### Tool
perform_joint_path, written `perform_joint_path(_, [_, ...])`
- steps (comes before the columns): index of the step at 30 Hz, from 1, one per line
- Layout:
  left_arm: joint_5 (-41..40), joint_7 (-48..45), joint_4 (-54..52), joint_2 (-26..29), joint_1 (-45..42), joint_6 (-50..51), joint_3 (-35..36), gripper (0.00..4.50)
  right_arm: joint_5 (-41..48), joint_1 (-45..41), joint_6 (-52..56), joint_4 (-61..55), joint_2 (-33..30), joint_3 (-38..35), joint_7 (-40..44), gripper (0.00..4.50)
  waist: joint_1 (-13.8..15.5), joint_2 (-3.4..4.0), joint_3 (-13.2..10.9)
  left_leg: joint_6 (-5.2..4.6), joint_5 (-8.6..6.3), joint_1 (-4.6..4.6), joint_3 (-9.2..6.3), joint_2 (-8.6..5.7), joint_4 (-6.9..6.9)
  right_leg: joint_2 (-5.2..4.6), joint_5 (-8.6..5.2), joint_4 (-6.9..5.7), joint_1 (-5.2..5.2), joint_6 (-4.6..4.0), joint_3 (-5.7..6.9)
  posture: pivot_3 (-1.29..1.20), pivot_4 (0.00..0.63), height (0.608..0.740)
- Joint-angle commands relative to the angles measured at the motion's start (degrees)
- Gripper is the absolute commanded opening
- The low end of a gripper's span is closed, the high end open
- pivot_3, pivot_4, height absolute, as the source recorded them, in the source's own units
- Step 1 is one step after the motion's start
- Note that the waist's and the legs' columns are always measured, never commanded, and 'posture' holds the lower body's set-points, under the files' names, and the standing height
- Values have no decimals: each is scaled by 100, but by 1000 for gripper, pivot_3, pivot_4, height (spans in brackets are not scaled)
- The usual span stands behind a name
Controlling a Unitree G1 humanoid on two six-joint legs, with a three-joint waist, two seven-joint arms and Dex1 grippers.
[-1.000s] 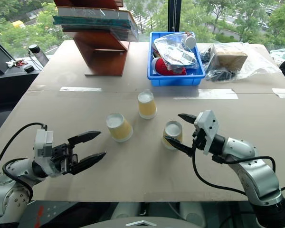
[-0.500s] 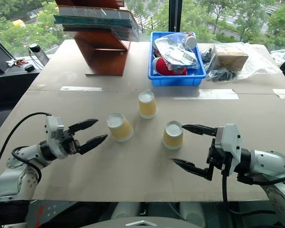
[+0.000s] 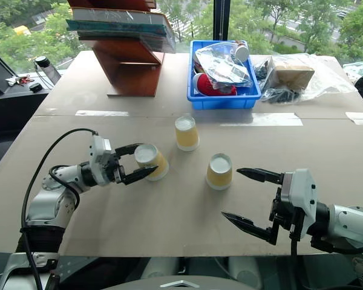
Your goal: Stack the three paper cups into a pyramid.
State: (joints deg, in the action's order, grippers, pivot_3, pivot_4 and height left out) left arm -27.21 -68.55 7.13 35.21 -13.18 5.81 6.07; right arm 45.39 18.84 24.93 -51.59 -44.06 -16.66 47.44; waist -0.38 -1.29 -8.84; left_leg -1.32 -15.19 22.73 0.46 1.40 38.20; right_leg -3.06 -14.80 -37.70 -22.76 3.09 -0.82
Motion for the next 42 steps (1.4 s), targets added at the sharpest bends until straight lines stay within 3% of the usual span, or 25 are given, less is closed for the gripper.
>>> perform_joint_path(1, [-19,-144,1,13,-113,-138,10,3192,96,109,-66,-228,-39,-232,-43,4500,-16,0,0,0,0,0,0,0,0,0,0,0,0,0,-1,0,150,740])
perform_joint_path(3, [-9,-198,73,8,-206,-154,4,2634,62,180,-91,-232,-22,-266,-75,4500,-15,-1,0,0,0,-1,0,0,0,0,0,-1,0,0,-1,0,150,740])
perform_joint_path(4, [0,-236,105,10,-242,-168,-4,2601,59,199,-101,-234,-12,-271,-95,4500,-10,-1,-1,0,0,0,-1,0,0,0,0,-1,0,0,1,0,150,740])
perform_joint_path(18, [-141,-965,182,-366,-1040,372,-701,2601,-187,744,-171,-650,219,-335,-548,4500,39,-2,-1,0,0,4,-4,-6,9,2,0,-2,3,2,2,0,150,740])
perform_joint_path(26, [233,-1284,833,-816,-1512,-81,-1159,2601,-307,1175,-376,-841,280,-366,-835,4500,27,-5,-1,0,0,3,-5,-7,12,5,0,-5,4,2,1,0,150,740])
perform_joint_path(42, [655,-1328,1464,-1368,-1679,-723,-1376,2601,-299,1823,-1091,-839,157,-541,-916,4500,128,-5,1,-1,0,1,-9,-8,17,4,0,-5,12,2,5,0,150,740])
